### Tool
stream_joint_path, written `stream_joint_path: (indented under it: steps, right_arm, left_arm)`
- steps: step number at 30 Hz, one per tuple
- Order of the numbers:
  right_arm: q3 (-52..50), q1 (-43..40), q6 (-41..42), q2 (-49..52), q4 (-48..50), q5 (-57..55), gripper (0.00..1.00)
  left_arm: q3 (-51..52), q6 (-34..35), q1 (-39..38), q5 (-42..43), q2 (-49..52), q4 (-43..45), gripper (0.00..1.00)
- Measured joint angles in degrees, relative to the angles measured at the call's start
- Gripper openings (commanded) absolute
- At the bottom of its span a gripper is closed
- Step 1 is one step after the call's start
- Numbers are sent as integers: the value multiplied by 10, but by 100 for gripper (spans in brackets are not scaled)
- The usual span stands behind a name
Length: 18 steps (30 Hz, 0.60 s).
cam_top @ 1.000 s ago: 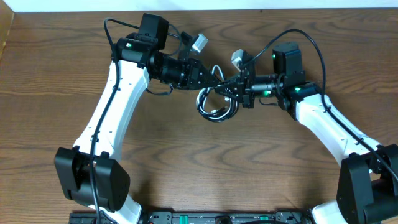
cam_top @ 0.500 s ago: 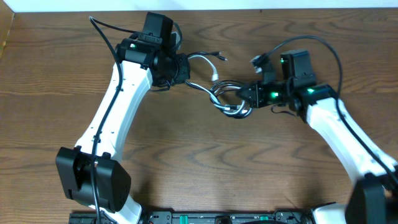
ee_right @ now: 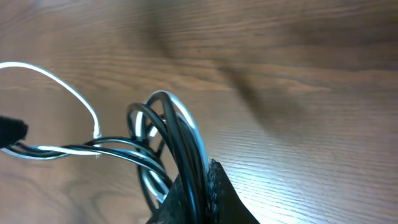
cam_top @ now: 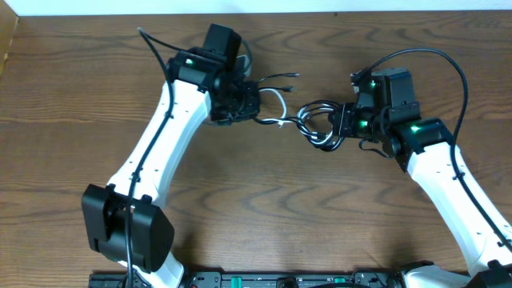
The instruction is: Untangle cables
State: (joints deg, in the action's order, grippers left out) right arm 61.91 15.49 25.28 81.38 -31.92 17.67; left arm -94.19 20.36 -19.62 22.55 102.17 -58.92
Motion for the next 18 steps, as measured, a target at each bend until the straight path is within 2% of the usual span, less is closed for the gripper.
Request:
stream_joint_path:
  steps: [7, 18]
  right_arm:
    - [0, 9, 37, 0, -2, -23, 1]
    - [0, 9, 88, 0, 31, 21, 1]
  left_arm:
    - [2, 11, -26, 97, 0, 109, 7]
    - [2, 62, -71, 113, 18, 152, 7]
